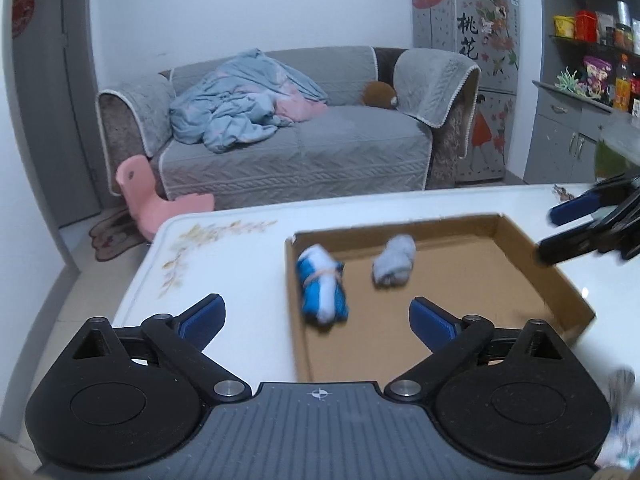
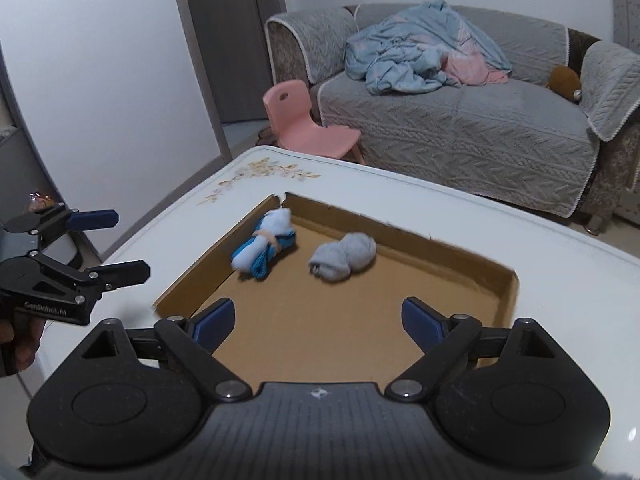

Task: Organize objects
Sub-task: 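Grasp the blue knit bundle with left tool while right tool grasps pink-white wrapped sock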

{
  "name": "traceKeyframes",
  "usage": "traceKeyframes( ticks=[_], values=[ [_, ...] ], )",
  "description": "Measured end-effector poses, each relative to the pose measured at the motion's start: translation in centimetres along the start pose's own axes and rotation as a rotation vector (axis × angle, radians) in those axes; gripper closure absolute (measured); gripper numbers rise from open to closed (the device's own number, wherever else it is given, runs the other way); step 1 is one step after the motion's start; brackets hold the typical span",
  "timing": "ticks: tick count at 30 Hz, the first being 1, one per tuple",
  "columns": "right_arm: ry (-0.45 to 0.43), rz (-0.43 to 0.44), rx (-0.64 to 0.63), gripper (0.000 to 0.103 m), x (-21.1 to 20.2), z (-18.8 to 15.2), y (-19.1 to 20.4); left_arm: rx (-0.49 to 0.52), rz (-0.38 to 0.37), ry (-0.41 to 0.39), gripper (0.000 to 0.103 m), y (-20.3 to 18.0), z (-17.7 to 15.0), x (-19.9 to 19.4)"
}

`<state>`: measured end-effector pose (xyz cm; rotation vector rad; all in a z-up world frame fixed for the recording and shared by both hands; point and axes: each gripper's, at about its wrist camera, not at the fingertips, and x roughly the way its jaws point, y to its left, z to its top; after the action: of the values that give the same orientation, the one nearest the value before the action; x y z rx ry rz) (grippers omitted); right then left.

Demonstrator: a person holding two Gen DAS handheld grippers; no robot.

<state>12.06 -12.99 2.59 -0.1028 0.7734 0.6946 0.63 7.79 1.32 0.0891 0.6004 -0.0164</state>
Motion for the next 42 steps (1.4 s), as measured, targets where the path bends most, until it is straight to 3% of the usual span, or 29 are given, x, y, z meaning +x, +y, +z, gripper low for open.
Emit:
traceKeyframes(
  ticks=[11, 16, 18, 23, 27, 33, 35, 39, 42],
  values=[
    [-0.037, 0.006, 0.052, 0.009, -6.9, -11.3, 1.4, -0.091, -0.023, 0.039, 0.001, -1.5, -9.3, -7.1],
    [-0.046, -0.003, 0.117, 0.009, -8.5, -16.7, 2.6, -0.095, -0.025, 0.008, 0.000, -3.1, -12.9, -9.5],
    [-0.042, -0.009, 0.100, 0.009, -8.7, -18.6, 3.7, -0.072, -0.056, 0.008, 0.000, -4.0, -13.7, -9.6],
    [-0.020, -0.016, 0.089, 0.012, -7.9, -21.7, 5.0, 0.009, -0.036, 0.021, 0.000, -5.9, -15.1, -8.0],
    [-0.019, -0.047, 0.089, 0.015, -7.0, -22.1, 5.0, 0.011, -0.042, 0.038, 0.000, -5.9, -15.5, -6.3],
    [-0.012, -0.111, 0.054, 0.028, -6.2, -22.6, 5.9, 0.045, -0.078, 0.054, 0.000, -5.8, -15.6, -4.9],
    [0.002, -0.118, 0.055, 0.042, -6.0, -23.2, 6.1, 0.039, -0.085, 0.053, 0.000, -5.7, -15.5, -4.7],
    [0.005, -0.140, 0.048, 0.051, -6.1, -23.6, 6.1, -0.008, -0.102, 0.058, 0.000, -5.1, -15.6, -4.3],
    [0.006, -0.152, 0.043, 0.066, -6.2, -23.7, 6.0, -0.037, -0.112, 0.058, 0.001, -4.8, -15.7, -4.2]
  ],
)
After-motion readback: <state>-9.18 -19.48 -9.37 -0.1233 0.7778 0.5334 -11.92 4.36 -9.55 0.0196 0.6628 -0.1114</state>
